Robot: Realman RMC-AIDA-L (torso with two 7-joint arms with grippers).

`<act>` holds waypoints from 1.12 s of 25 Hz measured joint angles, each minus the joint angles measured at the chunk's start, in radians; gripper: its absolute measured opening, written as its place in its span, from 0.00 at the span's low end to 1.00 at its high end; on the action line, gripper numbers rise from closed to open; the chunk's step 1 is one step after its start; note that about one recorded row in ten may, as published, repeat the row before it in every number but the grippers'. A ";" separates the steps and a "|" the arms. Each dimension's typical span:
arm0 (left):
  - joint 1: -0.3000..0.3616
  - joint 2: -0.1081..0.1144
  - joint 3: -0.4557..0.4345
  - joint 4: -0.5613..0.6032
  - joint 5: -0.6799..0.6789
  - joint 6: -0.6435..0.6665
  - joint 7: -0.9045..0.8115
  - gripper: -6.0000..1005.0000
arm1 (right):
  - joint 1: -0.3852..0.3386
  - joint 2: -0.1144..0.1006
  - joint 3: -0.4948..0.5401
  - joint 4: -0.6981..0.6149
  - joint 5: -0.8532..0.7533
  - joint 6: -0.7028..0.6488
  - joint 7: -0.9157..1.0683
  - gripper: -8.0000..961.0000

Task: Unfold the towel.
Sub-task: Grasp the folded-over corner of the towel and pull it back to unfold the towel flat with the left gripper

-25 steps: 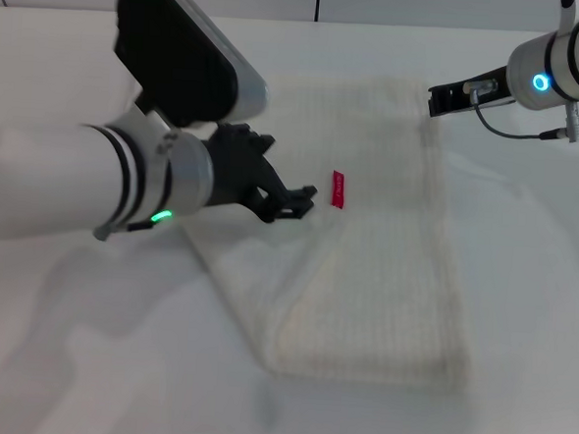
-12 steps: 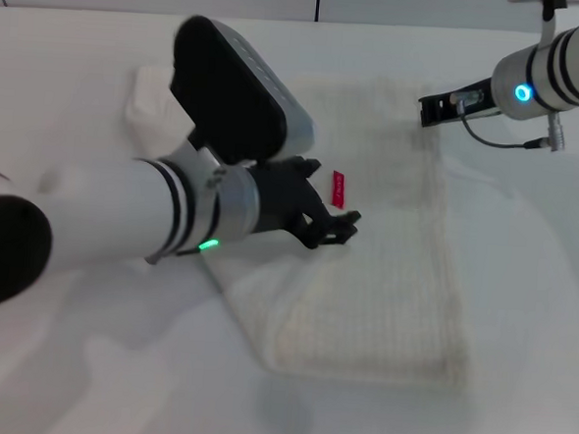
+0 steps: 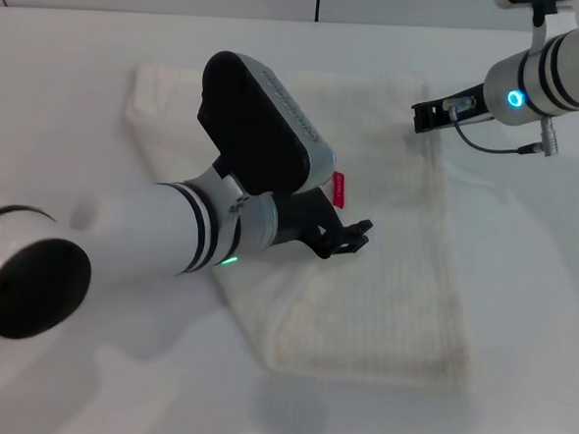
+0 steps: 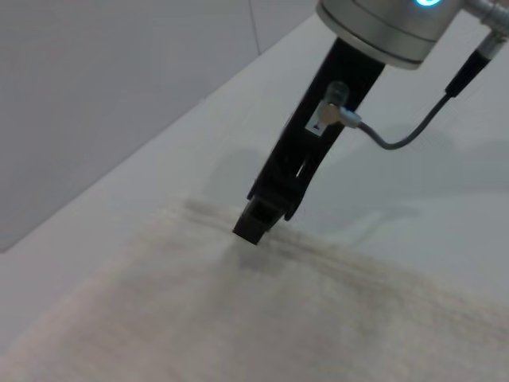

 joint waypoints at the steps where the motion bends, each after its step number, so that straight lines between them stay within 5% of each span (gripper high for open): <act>1: 0.000 0.000 0.000 0.000 0.000 0.000 0.000 0.69 | 0.000 0.000 0.000 0.000 0.000 -0.001 0.000 0.01; 10: -0.036 -0.001 0.020 0.072 -0.002 0.053 -0.001 0.67 | 0.000 0.000 0.000 0.000 -0.002 -0.004 0.000 0.01; 11: -0.093 -0.006 0.041 0.171 -0.002 0.091 -0.009 0.67 | 0.000 0.000 0.000 0.000 -0.002 -0.004 0.000 0.01; 25: -0.108 -0.001 0.021 0.160 -0.002 0.022 -0.024 0.64 | 0.000 0.002 -0.001 0.000 -0.002 -0.001 0.000 0.01; 28: -0.100 0.001 0.021 0.129 0.001 -0.001 -0.024 0.52 | 0.000 0.003 -0.005 0.000 -0.003 -0.001 0.000 0.01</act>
